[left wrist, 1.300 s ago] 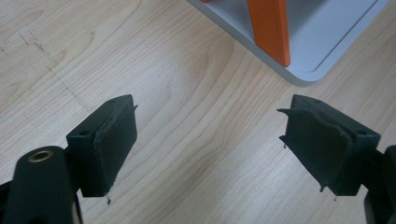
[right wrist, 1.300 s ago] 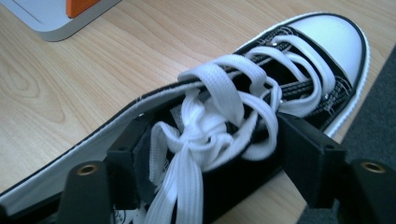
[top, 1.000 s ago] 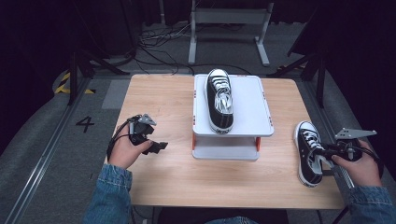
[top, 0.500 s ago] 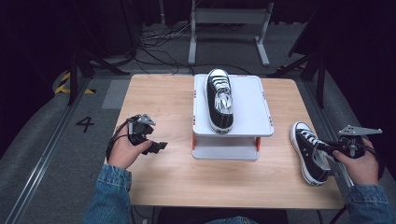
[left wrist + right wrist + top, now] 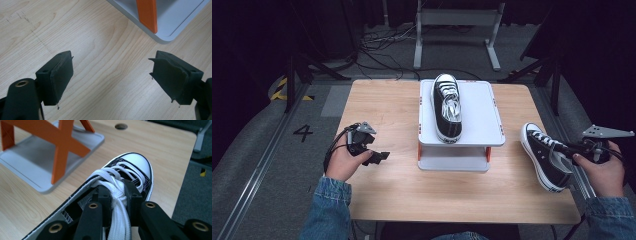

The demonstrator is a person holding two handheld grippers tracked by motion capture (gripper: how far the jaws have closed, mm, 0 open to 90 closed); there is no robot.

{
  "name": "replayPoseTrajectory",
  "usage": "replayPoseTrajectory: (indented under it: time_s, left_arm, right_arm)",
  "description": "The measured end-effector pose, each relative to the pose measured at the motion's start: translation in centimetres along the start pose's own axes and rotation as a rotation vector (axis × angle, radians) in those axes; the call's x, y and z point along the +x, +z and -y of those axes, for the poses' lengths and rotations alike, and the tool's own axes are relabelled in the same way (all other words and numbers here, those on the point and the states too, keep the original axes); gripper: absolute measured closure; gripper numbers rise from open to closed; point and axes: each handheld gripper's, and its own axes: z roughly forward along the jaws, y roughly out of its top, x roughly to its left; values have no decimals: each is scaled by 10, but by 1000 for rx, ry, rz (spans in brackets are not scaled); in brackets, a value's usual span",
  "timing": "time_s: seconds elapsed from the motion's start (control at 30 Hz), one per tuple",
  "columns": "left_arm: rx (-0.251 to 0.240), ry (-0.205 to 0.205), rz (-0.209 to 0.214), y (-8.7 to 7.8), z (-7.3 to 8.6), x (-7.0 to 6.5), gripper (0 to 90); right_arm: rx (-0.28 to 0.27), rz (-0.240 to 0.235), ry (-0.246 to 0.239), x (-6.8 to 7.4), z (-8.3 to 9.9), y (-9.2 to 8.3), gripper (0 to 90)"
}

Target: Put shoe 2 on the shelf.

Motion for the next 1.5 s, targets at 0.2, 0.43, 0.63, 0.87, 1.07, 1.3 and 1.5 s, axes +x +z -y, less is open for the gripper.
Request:
replayPoseTrajectory:
  time_s: [0.2,0.43,0.63,0.87,1.07,1.3,1.5]
  left_arm:
    - [-3,-21,-14,-5,9,1,173]
    - [-9,-59,-31,-16,22,3,172]
    - [-13,-78,-40,-21,28,4,172]
    - [-19,-69,-39,-20,26,6,173]
    - [-18,-72,-31,-18,24,7,173]
    - [-27,-57,-18,-15,16,11,172]
    - [-20,-34,2,-8,6,13,172]
  right_arm:
    - [-25,-17,-31,7,-24,-8,789]
    - [-52,-44,-56,10,-47,-8,790]
    - [-82,-39,-78,13,-71,-11,791]
    - [-103,-10,-104,25,-98,-12,791]
    - [-127,-3,-104,38,-121,-12,791]
    - [-145,7,-121,57,-145,-5,792]
    - [-152,13,-154,84,-169,11,792]
